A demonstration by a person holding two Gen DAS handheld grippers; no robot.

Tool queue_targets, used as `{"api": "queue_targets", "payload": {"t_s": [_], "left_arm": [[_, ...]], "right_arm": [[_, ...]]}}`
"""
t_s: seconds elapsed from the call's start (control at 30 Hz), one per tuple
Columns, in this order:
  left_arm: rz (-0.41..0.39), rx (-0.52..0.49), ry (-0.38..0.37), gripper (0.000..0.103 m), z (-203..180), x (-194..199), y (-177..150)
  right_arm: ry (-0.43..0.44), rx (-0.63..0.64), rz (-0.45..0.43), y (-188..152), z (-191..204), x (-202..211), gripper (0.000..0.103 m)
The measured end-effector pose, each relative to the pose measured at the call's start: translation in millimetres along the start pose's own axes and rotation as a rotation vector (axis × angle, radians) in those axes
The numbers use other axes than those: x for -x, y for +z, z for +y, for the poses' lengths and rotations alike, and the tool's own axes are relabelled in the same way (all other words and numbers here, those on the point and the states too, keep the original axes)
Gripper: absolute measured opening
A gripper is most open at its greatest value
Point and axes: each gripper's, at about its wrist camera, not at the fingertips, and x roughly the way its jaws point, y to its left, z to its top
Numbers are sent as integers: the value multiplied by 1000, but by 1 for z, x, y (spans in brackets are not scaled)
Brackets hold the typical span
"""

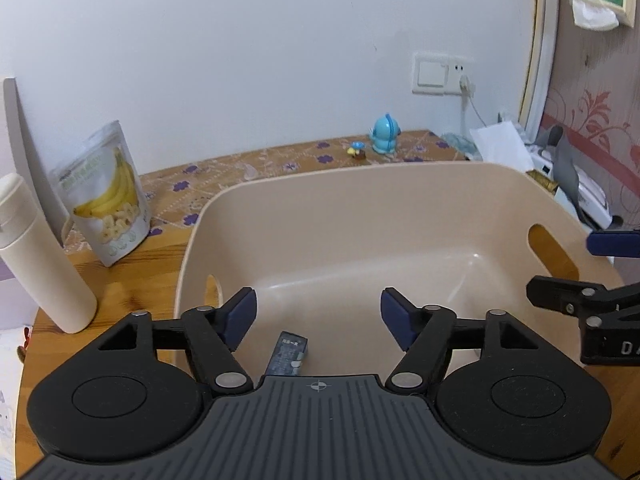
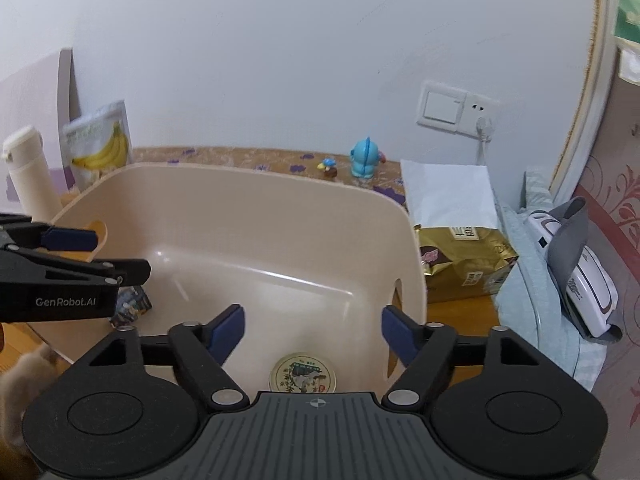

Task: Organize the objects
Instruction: 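Withdraw both tools from the bin back toward the remaining items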

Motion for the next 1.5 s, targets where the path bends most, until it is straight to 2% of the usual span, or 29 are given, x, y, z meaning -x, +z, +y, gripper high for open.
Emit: {"api": "queue_targets", "payload": {"t_s": [0.03,0.23,0.6,0.87,1.5], "left_arm": [[-8,3,2,75,1,4,0],[-45,13,20,78,3,28,-7],[-71,20,45,79,12,75,-33],[-53,21,57,79,21,97,-60],[26,13,52,79,34,108,-117]], "right_arm": [[0,-6,-7,0,-1,3,89],[-2,-24,-47,-6,0,25,101],[3,-57,-79,-25,8,60,103],[1,-79,-93,-45,19,82,103],[5,-108,-33,-103,45,93,103]]}}
